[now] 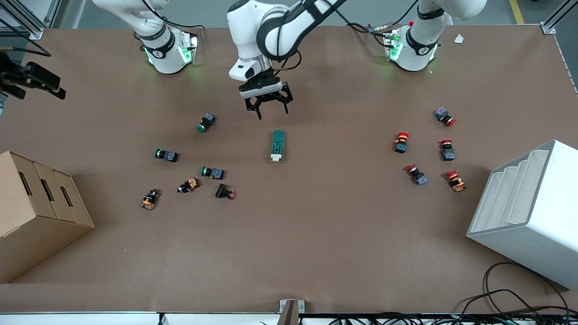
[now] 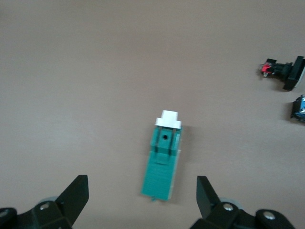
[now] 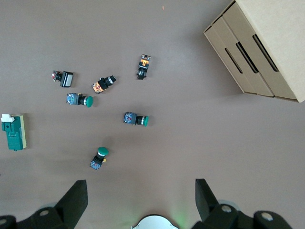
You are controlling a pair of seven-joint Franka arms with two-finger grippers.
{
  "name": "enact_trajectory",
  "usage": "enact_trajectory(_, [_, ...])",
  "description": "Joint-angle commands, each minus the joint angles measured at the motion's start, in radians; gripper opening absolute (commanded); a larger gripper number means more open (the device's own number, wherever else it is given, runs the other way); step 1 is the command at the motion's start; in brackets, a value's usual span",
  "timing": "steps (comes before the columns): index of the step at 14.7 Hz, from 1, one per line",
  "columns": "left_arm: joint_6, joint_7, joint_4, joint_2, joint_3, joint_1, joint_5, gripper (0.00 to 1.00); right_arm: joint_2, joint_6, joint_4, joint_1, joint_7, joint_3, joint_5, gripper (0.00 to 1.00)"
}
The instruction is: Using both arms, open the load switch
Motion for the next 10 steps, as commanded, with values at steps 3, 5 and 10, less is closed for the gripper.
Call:
enact_trajectory(3, [0.076, -0.294, 0.010, 0.121, 0.000, -0.011, 0.293, 1.00, -0.001, -0.014, 0.011, -0.004, -0.006, 0.004, 0.005, 1.00])
enact_trajectory(5, [0.077, -0.352, -0.021, 0.140, 0.001, -0.032, 0.356, 1.00, -0.001, -0.028, 0.014, -0.008, -0.003, 0.003, 0.005, 1.00])
enact_trajectory(10, [0.077, -0.518, -0.156, 0.142, 0.000, -0.043, 0.565, 1.00, 0.044, -0.015, 0.017, -0.021, -0.003, -0.002, 0.003, 1.00])
